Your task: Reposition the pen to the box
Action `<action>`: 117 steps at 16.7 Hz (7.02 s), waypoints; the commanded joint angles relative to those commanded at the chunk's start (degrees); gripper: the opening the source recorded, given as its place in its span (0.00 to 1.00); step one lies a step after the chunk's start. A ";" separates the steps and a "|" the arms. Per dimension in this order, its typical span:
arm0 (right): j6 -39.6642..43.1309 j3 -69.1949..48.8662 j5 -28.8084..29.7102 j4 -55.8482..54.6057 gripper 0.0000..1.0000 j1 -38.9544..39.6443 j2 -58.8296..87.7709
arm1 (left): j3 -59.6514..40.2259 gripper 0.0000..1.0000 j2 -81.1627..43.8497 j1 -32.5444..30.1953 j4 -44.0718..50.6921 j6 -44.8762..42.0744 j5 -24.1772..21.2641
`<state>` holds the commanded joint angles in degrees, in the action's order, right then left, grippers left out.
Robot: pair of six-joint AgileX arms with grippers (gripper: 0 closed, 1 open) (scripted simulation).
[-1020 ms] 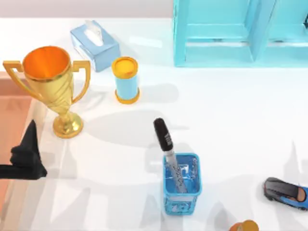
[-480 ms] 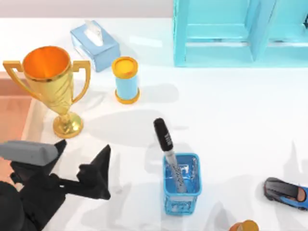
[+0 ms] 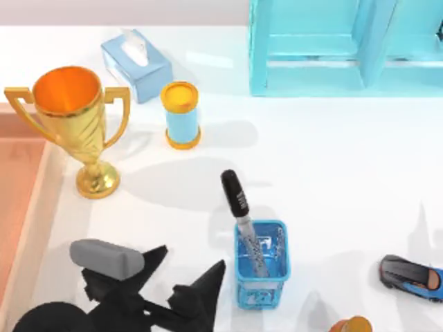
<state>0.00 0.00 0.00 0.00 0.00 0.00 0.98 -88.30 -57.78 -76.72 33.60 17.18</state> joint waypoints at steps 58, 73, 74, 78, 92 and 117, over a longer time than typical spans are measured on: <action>0.00 0.00 0.00 0.00 1.00 0.00 0.00 | -22.54 0.00 -5.81 14.30 13.83 -0.99 -16.83; 0.00 0.00 0.00 0.00 1.00 0.00 0.00 | -23.38 0.00 43.05 39.17 64.41 -5.10 -40.27; 0.00 0.00 0.00 0.00 1.00 0.00 0.00 | -23.38 0.00 43.05 39.17 64.41 -5.10 -40.27; 0.00 0.00 0.00 0.00 1.00 0.00 0.00 | -23.31 0.00 42.83 38.95 64.28 -5.16 -40.13; 0.00 0.00 0.00 0.00 1.00 0.00 0.00 | -53.45 0.00 22.78 59.13 109.05 -54.55 -54.96; 0.00 0.00 0.00 0.00 1.00 0.00 0.00 | -90.81 0.00 -20.10 96.22 181.76 -161.87 -80.94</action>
<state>0.00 0.00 0.00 0.00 0.00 0.00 -89.83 -108.40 38.45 105.04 -128.27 -63.77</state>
